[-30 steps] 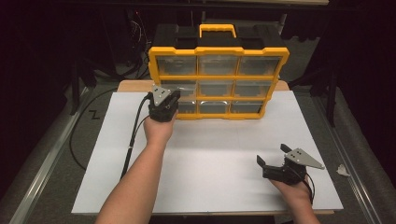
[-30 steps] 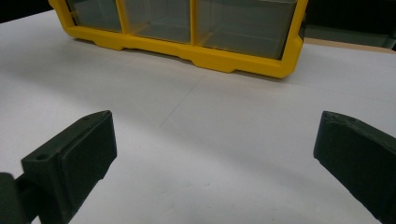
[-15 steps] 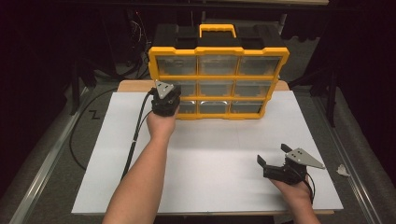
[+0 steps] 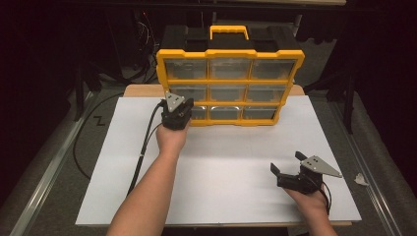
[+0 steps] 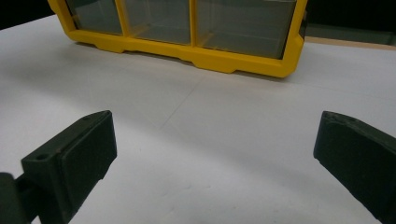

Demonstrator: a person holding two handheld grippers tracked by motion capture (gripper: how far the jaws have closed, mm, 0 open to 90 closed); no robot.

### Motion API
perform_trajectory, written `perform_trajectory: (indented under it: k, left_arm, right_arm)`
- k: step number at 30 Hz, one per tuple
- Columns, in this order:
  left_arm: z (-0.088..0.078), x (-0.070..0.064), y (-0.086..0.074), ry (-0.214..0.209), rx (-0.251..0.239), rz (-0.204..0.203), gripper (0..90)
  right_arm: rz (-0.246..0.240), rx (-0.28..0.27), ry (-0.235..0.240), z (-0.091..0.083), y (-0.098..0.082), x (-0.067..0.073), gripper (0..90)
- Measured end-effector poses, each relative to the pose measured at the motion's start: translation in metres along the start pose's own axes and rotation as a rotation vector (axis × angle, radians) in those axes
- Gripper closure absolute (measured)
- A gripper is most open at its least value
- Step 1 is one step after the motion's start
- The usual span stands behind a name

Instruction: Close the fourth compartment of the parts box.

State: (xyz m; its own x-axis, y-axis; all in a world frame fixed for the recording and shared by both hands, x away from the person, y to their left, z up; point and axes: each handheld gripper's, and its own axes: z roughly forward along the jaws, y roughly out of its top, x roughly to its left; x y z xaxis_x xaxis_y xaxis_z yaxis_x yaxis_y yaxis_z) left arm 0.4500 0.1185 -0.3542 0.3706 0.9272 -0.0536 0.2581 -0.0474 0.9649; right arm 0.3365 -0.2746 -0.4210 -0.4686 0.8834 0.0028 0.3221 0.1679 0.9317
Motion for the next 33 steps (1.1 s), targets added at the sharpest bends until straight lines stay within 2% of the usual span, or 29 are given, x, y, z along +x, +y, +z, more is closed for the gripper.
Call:
perform_trajectory:
  k: [3,6,14,18,24,28,30,33]
  left_arm:
    - [-0.014,-0.003,-0.006,-0.03,-0.012,0.025,89.6]
    - [-0.03,-0.002,-0.013,-0.056,-0.018,0.022,89.6]
    - [-0.065,0.01,-0.038,-0.082,0.003,0.032,89.5]
    - [-0.08,0.017,-0.054,-0.092,0.026,0.053,89.5]
    - [-0.105,0.031,-0.078,-0.088,0.074,0.069,88.8]
    - [-0.121,0.04,-0.089,-0.079,0.071,0.075,88.4]
    - [-0.13,0.044,-0.094,-0.064,0.073,0.099,88.4]
    - [-0.141,0.051,-0.098,-0.062,0.068,0.087,88.4]
  right_arm:
    - [-0.001,0.001,0.0,0.0,0.0,0.0,0.6]
    - [-0.004,0.003,-0.001,-0.001,0.001,0.002,0.7]
    - [-0.018,0.011,-0.004,-0.001,0.001,0.006,0.7]
    - [-0.021,0.016,-0.002,0.0,0.0,0.007,0.7]
    - [-0.014,0.02,-0.006,-0.002,-0.002,0.006,0.7]
    - [-0.014,0.02,-0.009,-0.002,-0.002,0.005,0.7]
    - [-0.015,0.019,-0.009,-0.002,-0.002,0.006,0.7]
    - [-0.017,0.026,-0.007,-0.002,-0.003,0.006,0.7]
